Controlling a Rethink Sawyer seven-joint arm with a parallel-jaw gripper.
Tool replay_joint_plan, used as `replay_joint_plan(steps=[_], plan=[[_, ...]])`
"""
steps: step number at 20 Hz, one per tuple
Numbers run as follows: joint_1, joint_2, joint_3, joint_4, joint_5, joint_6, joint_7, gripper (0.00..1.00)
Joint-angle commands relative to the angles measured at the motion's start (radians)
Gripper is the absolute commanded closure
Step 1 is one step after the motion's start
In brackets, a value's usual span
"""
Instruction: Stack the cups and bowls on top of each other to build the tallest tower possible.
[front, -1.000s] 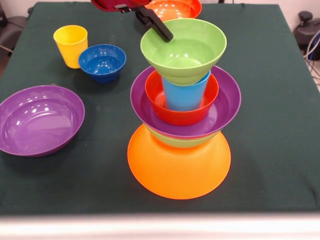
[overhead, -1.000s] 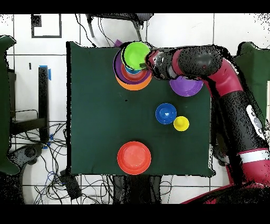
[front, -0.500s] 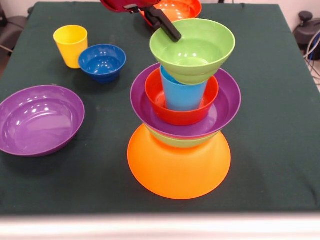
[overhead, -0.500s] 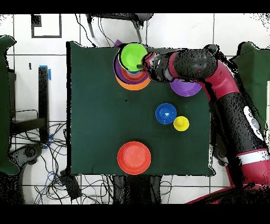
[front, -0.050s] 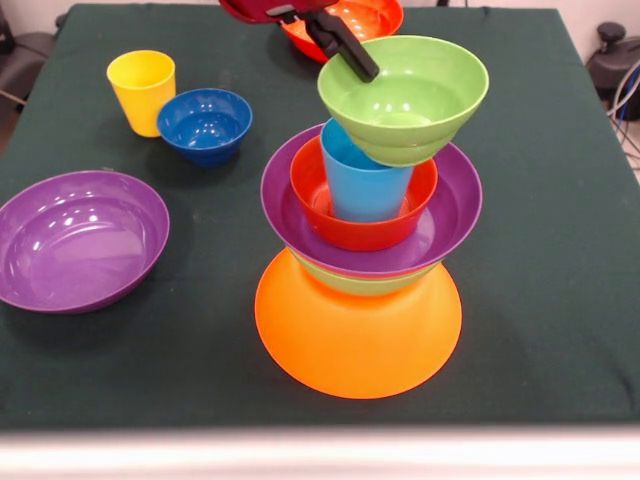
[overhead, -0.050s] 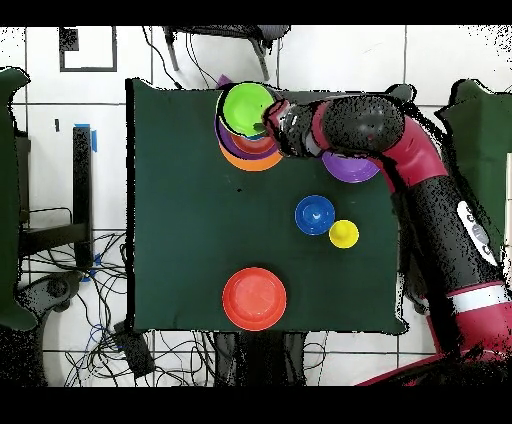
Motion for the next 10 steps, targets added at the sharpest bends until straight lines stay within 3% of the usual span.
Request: replay_joint_plan(steps=[1,10], plan=[[0.004,-0.009,0.001,0.037,-0.069,-0.040,-0.205,1.00],[-0.007,-0.009,0.007,0.041,-0.070,-0.029,-0.211,1.00]])
